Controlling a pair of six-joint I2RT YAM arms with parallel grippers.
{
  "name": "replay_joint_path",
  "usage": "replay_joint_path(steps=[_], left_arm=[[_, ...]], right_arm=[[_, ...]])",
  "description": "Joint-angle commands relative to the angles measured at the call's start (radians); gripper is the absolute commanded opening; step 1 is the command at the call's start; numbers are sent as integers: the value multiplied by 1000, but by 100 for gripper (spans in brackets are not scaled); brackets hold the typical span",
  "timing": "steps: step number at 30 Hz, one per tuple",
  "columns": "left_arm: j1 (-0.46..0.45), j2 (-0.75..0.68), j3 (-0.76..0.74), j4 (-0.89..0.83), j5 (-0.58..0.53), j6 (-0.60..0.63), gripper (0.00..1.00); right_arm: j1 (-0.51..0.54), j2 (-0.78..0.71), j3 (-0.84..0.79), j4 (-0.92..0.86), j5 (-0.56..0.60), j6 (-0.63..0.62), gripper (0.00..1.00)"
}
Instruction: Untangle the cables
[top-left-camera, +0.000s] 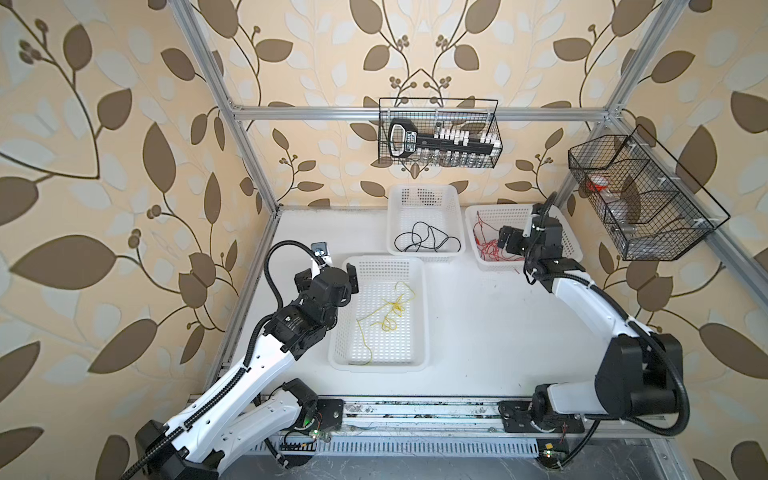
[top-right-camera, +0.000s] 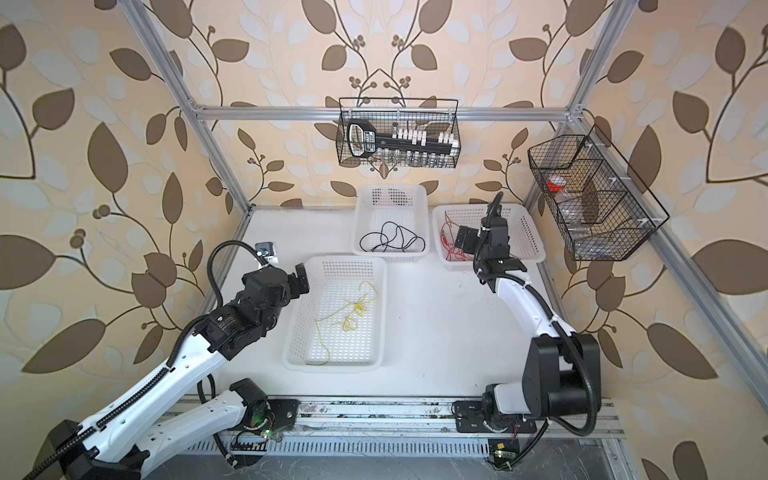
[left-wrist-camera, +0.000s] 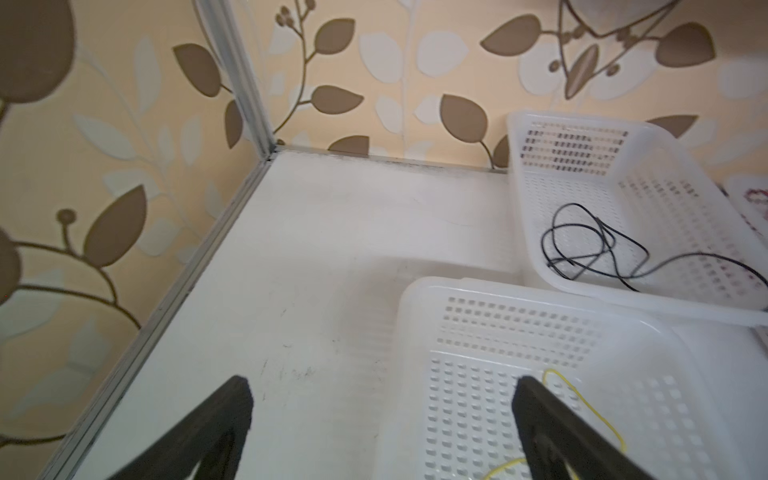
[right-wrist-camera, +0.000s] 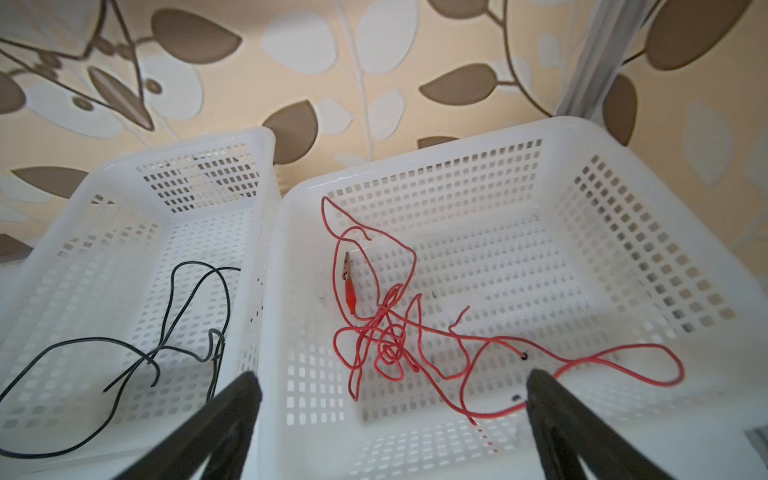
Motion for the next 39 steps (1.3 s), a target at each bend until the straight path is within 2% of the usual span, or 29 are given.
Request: replay_joint_path(steps=[1,5,9,13,15,18,21,24,26,28,30,32,36,39], left_arm=[[42,-32,-59,1,-184,-61,99],[105,-22,-95,37,-259,-50,99],[166,8,-189,186,-314,-7,99],[224,0,-298,344,-269,42,99],[251,-10,-351,451,-218,103,99],[285,-1,-409,606,-116,196,99],[315,70,-419,679,-37,227,99],[354,165,-430,739,-16,217,99],[392,205,-481,847,35,232,99],[431,219,-528,937,91,233,99],[475,229,-561,1009,185,208,99],[504,267,-581,1085,284,194,99],[515,358,-548,1132,301,238,99],[551,455,-554,1245,328,237,99]], right_arm=[[36,-73,-101,11,121,4,100],[86,-165,-230,85,264,-48,100],[87,-226,-380,214,346,-60,100],[84,-257,-517,374,343,-104,100],[86,-234,-563,450,328,-121,100],[107,-172,-663,680,319,-181,100],[172,-114,-723,894,425,-294,100],[155,-54,-798,1104,391,-296,100],[129,-94,-801,1038,356,-249,100],[80,-79,-831,1113,285,-237,100],[80,-91,-819,1064,281,-223,100],[77,-75,-818,1087,271,-234,100],[66,-77,-813,1070,238,-226,100],[39,-33,-838,1134,142,-228,100]])
